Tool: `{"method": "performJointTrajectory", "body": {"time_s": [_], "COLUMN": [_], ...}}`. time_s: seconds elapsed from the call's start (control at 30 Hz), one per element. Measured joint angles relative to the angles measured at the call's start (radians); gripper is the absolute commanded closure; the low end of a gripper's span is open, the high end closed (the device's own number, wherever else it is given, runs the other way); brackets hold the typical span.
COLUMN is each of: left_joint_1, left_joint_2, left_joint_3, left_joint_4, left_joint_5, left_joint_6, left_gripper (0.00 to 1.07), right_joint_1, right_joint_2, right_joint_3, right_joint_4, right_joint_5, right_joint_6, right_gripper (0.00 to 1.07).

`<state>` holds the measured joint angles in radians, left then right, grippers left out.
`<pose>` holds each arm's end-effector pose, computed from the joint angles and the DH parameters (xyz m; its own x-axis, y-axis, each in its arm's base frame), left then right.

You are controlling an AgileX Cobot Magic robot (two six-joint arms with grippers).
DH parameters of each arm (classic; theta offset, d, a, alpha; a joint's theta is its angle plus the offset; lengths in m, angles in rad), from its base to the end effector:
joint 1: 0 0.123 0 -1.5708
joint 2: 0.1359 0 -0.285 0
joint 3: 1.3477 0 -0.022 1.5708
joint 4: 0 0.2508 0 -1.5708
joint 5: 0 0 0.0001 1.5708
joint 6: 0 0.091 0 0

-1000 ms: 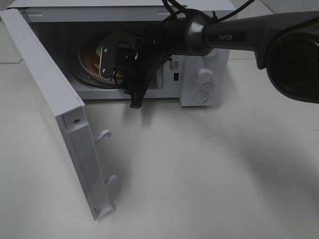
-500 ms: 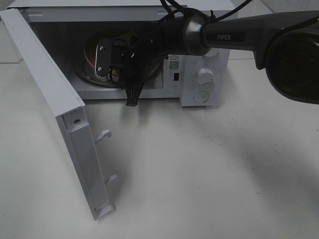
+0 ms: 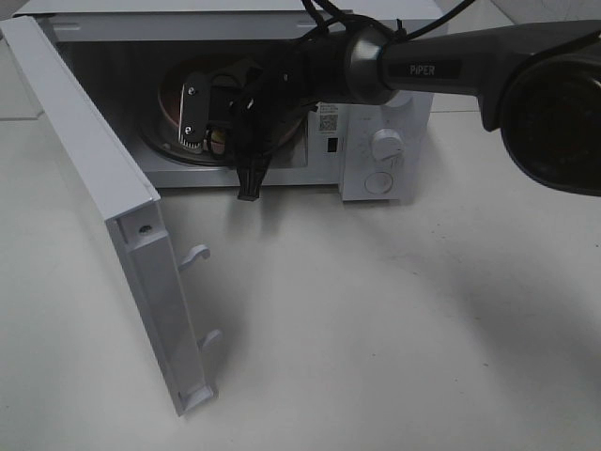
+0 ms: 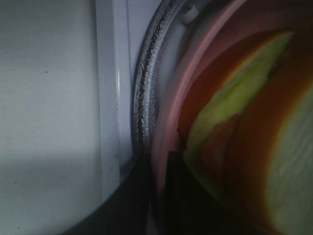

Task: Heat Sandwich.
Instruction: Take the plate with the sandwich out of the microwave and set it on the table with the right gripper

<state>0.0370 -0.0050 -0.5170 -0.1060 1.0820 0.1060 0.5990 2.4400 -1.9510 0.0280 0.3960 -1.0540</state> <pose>-0.0084 -0.0088 0.2806 -0.4497 0.0392 -0.8923 0.0717 0.9974 0.0077 0.4483 0.3073 0.1327 0.1829 -0.9120 -0.3673 -0.8006 0.0787 -0.5941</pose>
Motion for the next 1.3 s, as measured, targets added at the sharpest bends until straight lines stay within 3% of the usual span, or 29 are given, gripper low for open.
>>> {"method": "performJointTrajectory", "body": {"time_s": [0.57, 1.3], "left_joint_1": [0.000, 0.000], "left_joint_2": [0.000, 0.000], "left_joint_3": [0.000, 0.000], "left_joint_4": [0.000, 0.000], "left_joint_5": [0.000, 0.000], "left_joint_6": [0.000, 0.000], "left_gripper": [0.37, 0.37], "right_joint_1": [0.002, 0.075], "right_joint_2": [-0.023, -0.130], "right_joint_3": [0.000, 0.010], "right_joint_4": [0.000, -0.033], "right_joint_5": [0.049, 0.245], "right_joint_6": [0.000, -0.019], "right_gripper": [1.07, 1.07]}}
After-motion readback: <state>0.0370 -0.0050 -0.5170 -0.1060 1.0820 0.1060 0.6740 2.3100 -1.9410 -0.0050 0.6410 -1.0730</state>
